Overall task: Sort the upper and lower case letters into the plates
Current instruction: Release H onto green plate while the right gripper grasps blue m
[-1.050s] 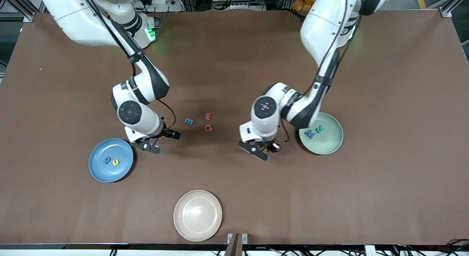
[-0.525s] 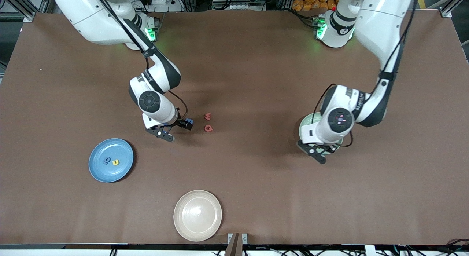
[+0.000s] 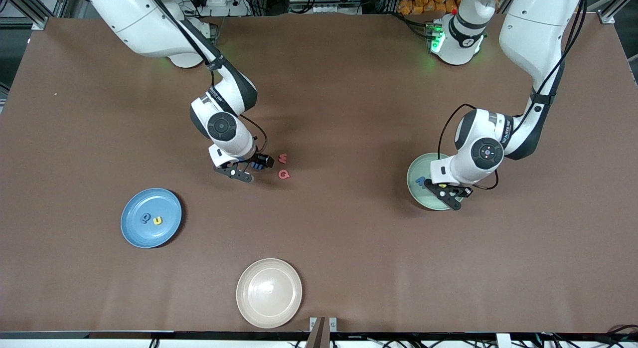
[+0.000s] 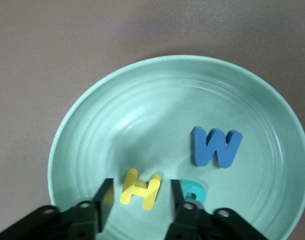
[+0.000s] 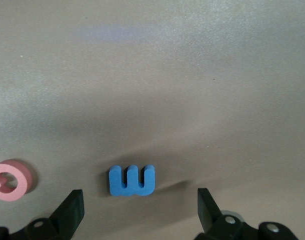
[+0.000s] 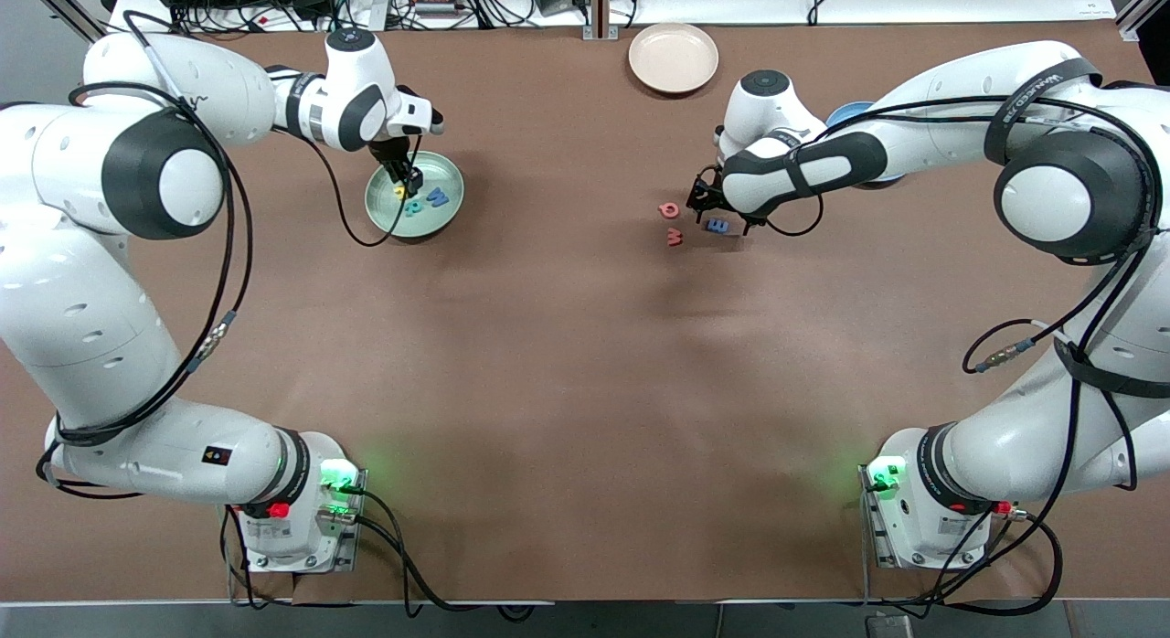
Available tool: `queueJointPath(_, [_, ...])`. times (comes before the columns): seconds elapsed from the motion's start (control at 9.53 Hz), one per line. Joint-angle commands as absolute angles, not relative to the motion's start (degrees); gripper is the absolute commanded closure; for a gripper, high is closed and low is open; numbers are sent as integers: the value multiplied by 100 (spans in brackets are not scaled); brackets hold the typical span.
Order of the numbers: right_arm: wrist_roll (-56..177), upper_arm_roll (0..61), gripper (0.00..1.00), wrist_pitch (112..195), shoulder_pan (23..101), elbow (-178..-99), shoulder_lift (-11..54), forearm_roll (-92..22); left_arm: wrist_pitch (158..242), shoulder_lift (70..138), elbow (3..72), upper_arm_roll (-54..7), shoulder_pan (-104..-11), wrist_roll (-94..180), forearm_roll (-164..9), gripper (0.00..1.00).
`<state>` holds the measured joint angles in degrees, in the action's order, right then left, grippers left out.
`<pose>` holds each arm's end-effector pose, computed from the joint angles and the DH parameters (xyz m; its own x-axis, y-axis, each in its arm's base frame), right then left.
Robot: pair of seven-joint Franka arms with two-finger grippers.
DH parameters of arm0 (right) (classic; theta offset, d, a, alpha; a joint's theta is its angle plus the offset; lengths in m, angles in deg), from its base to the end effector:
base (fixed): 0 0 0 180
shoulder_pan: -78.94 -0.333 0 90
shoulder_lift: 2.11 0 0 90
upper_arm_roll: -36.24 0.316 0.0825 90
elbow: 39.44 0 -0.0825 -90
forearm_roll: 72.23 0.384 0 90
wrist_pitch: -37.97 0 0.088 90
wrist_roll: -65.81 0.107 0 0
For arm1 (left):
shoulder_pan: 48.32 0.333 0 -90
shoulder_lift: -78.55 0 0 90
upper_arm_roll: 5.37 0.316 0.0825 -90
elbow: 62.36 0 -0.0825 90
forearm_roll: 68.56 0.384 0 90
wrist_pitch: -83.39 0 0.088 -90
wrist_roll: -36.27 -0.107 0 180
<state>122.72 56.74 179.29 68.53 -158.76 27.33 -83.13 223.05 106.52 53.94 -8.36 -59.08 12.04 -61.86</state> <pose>0.4926 0.2971 0.1827 0.9392 -0.3277 -0.1022 -0.3261 -0.9448 0.0322 0.5747 -0.1401 0.1965 0.7289 -0.6785 -0.0916 -0.6818 -0.7315 -0.0069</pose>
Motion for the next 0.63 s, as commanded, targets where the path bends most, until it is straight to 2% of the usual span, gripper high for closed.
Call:
queueJointPath(0.0, [12294,5681,0,18141,6866,-15950,2750,-8462,22340,10465,5489,-967,-5904,1174,-6249,0])
queueJointPath(0.31, [12355,5681,0,18246,6910,-15942,2829,-8462,22340,10587,5209,-1607,-5974,2453,-6425,0])
queueJointPath(0.52, [12364,5681,0,18299,6910,-15950,2882,-8453,22348,10851,4805,-1715,-6237,2791,-6434,0])
